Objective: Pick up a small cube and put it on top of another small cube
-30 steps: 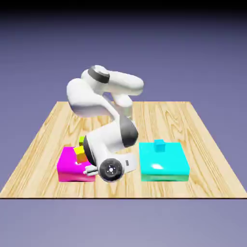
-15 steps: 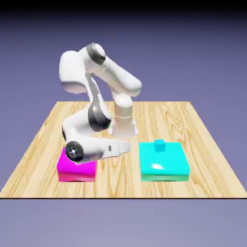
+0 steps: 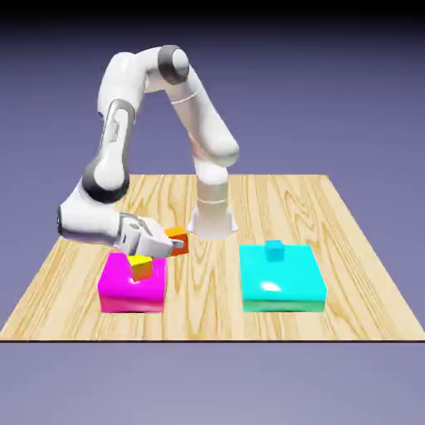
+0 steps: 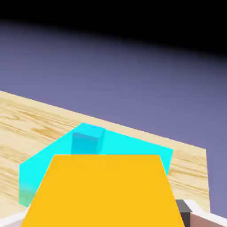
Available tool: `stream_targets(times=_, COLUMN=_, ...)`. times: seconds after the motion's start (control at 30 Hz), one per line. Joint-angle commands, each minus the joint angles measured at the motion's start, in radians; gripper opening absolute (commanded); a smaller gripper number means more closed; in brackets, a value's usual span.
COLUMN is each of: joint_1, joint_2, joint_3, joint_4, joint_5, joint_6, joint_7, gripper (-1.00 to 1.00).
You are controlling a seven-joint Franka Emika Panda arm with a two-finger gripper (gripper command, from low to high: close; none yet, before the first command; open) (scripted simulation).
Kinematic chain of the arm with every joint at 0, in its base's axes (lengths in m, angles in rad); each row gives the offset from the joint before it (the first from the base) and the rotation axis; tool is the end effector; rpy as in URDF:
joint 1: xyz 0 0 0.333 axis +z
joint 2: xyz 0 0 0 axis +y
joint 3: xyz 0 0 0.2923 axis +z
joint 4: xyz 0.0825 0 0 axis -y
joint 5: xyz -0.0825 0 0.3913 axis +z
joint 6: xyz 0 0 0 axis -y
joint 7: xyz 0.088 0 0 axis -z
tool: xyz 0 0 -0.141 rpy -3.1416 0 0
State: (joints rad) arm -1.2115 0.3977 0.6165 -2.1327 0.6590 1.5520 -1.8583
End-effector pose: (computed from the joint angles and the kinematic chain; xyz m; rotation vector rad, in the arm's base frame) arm 0.4306 -0.1713 0.2159 -1.7066 -0.9399 -0.5484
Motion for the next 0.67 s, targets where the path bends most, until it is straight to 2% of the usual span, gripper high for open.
stream_targets(times=0.0, joint_1=-0.015, joint_2=-0.026, joint_3=-0.017, joint_4=-0.028, joint_5=0.045, joint_6=0.021, joint_7=0.009, gripper=-1.00)
stream_targets(times=0.33, joint_1=-0.168, joint_2=-0.284, joint_3=-0.182, joint_4=-0.312, joint_5=0.481, joint_6=0.225, joint_7=0.101, gripper=-1.00)
stream_targets(times=0.4, joint_1=-0.171, joint_2=-0.289, joint_3=-0.185, joint_4=-0.317, joint_5=0.489, joint_6=0.229, joint_7=0.102, gripper=-1.00)
stream_targets(times=0.5, joint_1=-0.101, joint_2=-0.200, joint_3=-0.132, joint_4=-0.335, joint_5=0.581, joint_6=0.359, joint_7=0.041, gripper=-1.00)
stream_targets(times=0.53, joint_1=-0.101, joint_2=-0.200, joint_3=-0.132, joint_4=-0.335, joint_5=0.581, joint_6=0.359, joint_7=0.041, gripper=1.00)
stream_targets(times=0.63, joint_1=-0.148, joint_2=-0.259, joint_3=-0.167, joint_4=-0.323, joint_5=0.519, joint_6=0.272, joint_7=0.082, gripper=1.00)
